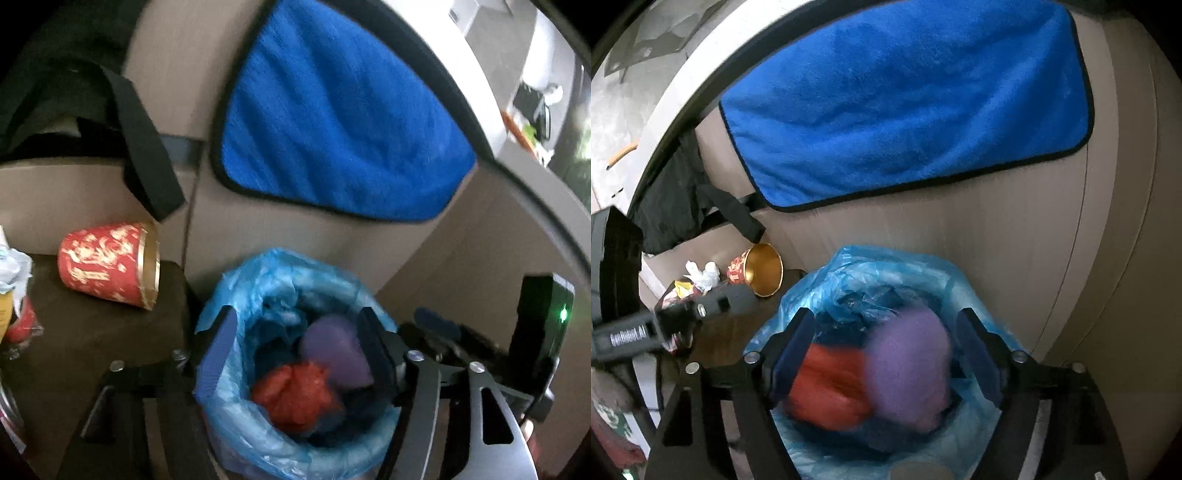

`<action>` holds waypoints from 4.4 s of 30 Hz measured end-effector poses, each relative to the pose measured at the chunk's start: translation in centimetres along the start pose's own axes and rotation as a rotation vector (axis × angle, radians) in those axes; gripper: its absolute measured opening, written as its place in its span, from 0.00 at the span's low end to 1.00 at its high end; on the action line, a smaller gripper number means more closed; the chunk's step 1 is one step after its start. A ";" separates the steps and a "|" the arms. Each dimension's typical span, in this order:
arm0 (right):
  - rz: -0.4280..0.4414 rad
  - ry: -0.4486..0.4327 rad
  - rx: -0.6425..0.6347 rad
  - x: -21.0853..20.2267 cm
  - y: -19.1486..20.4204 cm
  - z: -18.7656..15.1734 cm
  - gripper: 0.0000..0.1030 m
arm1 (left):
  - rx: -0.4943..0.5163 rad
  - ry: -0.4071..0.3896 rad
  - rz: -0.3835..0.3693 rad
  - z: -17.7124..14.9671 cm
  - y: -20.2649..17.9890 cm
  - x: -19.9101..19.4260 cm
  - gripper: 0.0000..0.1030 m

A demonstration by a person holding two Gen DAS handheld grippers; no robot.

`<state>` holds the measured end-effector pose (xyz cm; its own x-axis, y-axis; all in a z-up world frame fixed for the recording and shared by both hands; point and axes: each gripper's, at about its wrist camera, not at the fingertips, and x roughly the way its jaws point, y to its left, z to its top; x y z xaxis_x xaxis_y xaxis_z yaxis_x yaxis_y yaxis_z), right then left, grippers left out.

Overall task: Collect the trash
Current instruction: 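Carry bag and sponge to the blue-lined bin and open both tools, then grasp the white tissue with the right tool, then grasp the yellow snack wrapper with the left tool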

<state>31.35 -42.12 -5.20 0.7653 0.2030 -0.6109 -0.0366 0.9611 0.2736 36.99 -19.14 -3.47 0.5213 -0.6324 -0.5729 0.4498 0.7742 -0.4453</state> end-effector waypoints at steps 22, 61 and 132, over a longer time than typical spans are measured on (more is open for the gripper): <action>-0.005 -0.111 -0.258 -8.4 13.8 -3.0 0.75 | 0.083 -0.238 0.286 -3.2 5.4 -21.7 0.72; 0.289 0.349 -0.442 4.2 30.6 -12.6 0.38 | -0.149 -0.166 0.341 -10.7 19.6 -26.1 0.72; 0.267 0.125 -0.336 -1.9 25.0 -8.0 0.24 | 0.030 -0.272 0.463 -5.4 13.6 -28.2 0.25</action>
<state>23.81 -16.94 -3.11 0.6183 0.4531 -0.6422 -0.4449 0.8754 0.1894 24.48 9.36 2.90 0.8372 -0.2115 -0.5043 0.1462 0.9752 -0.1663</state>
